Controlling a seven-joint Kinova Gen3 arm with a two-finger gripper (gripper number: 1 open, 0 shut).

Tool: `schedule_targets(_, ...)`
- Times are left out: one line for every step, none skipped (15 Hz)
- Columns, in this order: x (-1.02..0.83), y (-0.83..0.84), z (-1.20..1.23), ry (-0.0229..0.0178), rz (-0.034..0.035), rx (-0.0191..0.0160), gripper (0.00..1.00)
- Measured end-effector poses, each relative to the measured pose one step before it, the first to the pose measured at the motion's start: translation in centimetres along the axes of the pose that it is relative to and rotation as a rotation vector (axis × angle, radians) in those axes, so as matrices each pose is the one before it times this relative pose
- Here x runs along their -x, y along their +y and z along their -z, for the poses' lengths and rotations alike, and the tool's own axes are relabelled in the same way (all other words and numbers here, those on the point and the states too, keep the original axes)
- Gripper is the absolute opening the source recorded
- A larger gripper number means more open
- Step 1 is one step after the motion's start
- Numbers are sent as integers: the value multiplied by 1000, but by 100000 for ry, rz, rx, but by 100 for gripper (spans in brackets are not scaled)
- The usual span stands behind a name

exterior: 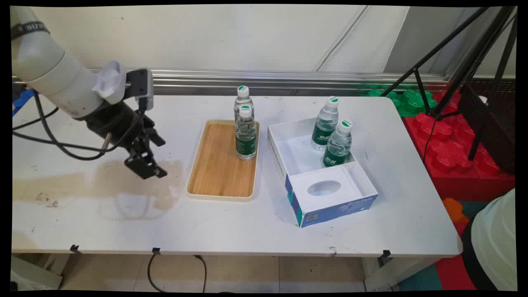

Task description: Pick up the green bottle from the white box

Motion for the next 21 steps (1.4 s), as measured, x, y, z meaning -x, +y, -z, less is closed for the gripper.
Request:
schedule_targets(-624, 191, 365, 1332, 629, -276, 100)
schedule_targets(-772, 222, 402, 1554, 834, -341, 100)
schedule_targets(-825, 210, 337, 1356, 685, -431, 100)
schedule_targets(-750, 151, 265, 1199, 609, -472, 100)
schedule_targets(-931, 156, 276, 1533, 761, -655, 100)
schedule_targets(-1009, 174, 228, 1515, 662, -743, 100)
schedule_targets(-902, 139, 145, 1277, 429, -664, 100)
schedule_targets(-616, 81, 79, 961, 275, -389, 100)
schedule_targets(-992, 150, 43, 1344, 327, -523, 100)
schedule_targets(-703, 102, 9, 1022, 220, -346, 100)
schedule_targets(-989, 154, -48, 1315, 291, -411, 100)
schedule_targets(-702, 117, -59, 1006, 236, -229, 100)
schedule_targets(-1090, 211, -165, 1505, 388, -219, 100)
schedule_targets(-749, 174, -172, 955, 240, -56, 100)
schedule_targets(-1088, 256, -267, 1351, 299, -47, 100)
schedule_targets(-1211, 321, -371, 1468, 427, 42, 100)
schedule_targets(-1174, 378, -456, 1244, 421, 93, 100)
schedule_targets(-953, 351, -446, 823, 407, 79, 100)
schedule_targets(-607, 229, -316, 553, 411, -5, 100)
schedule_targets(-866, 390, -557, 401, 529, -155, 100)
schedule_targets(-579, 256, -399, 349, 402, -90, 100)
